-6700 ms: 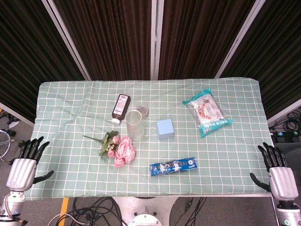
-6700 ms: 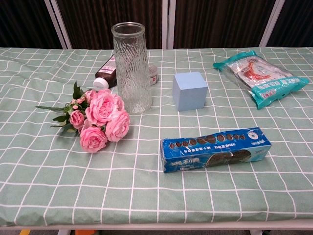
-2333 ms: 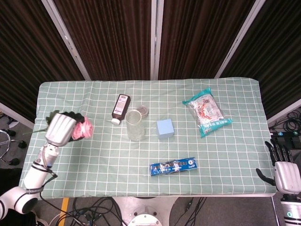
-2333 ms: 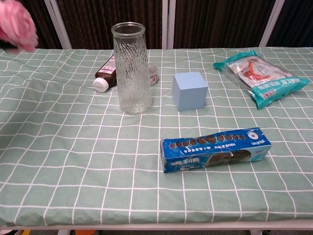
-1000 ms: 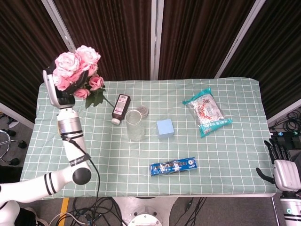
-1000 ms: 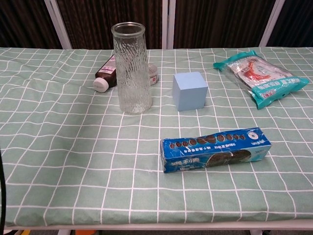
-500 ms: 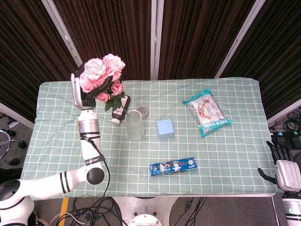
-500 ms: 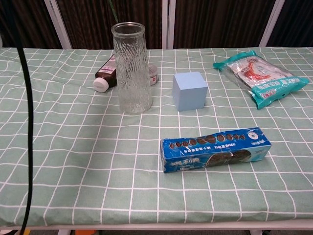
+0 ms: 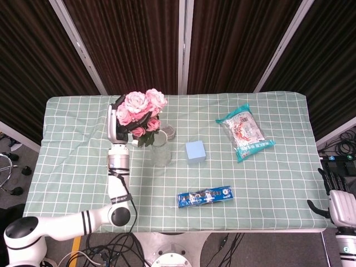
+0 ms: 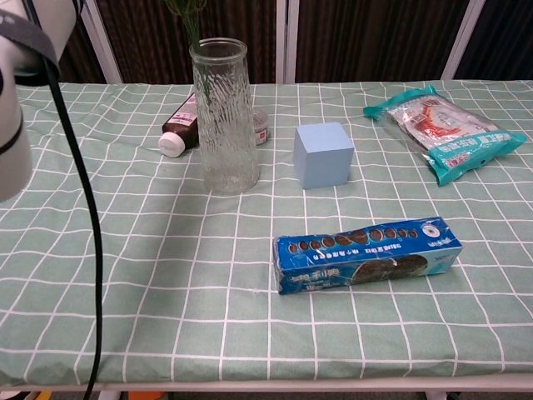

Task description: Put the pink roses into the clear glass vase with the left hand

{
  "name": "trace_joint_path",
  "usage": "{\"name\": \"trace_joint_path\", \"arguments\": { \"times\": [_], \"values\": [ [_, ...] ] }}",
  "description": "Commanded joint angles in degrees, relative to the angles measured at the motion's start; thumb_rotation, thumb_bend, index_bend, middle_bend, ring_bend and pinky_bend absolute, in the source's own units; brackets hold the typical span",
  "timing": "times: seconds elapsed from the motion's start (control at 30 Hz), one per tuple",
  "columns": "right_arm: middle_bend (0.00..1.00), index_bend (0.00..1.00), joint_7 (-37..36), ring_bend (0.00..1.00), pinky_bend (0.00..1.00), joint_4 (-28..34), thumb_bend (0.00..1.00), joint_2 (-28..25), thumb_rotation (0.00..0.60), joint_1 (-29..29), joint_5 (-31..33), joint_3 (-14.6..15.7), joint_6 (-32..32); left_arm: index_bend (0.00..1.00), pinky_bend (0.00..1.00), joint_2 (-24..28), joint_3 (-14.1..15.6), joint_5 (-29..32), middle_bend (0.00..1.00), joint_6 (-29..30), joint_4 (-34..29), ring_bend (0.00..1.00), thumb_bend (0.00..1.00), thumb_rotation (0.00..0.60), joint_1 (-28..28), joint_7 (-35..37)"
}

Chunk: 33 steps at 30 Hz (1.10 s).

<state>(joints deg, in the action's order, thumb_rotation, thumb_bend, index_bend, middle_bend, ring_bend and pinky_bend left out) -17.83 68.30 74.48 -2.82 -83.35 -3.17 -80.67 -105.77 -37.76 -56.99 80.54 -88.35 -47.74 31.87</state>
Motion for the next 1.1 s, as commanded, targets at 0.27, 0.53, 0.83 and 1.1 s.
{"name": "trace_joint_path", "arguments": {
  "times": [0.27, 0.53, 0.83, 1.1],
  "values": [
    [0.00, 0.00, 0.6, 0.00, 0.00, 0.5, 0.14, -0.1, 0.600, 0.0, 0.0, 0.0, -0.1, 0.04, 0.23, 0.9, 4.8, -5.4, 0.03, -3.9, 0.1, 0.09, 0.12, 0.600, 3.2, 3.9],
    [0.00, 0.00, 0.9, 0.00, 0.00, 0.9, 0.14, -0.1, 0.600, -0.2, -0.2, 0.0, 0.2, 0.03, 0.19, 3.5, 6.0, -6.7, 0.00, -3.2, -2.3, 0.05, 0.11, 0.600, 7.1, 4.0],
    [0.00, 0.00, 1.5, 0.00, 0.00, 1.9, 0.14, -0.4, 0.600, -0.6, -0.9, 0.1, 0.1, 0.03, 0.19, 9.2, 8.2, -6.9, 0.01, -2.9, -3.2, 0.05, 0.11, 0.600, 14.3, 6.8],
    [0.00, 0.00, 2.7, 0.00, 0.00, 3.1, 0.14, -0.9, 0.600, -0.7, -1.1, 0.0, -0.3, 0.03, 0.19, 14.6, 10.4, -5.8, 0.03, -4.4, 1.9, 0.05, 0.11, 0.600, 20.7, 9.6]
  ]
}}
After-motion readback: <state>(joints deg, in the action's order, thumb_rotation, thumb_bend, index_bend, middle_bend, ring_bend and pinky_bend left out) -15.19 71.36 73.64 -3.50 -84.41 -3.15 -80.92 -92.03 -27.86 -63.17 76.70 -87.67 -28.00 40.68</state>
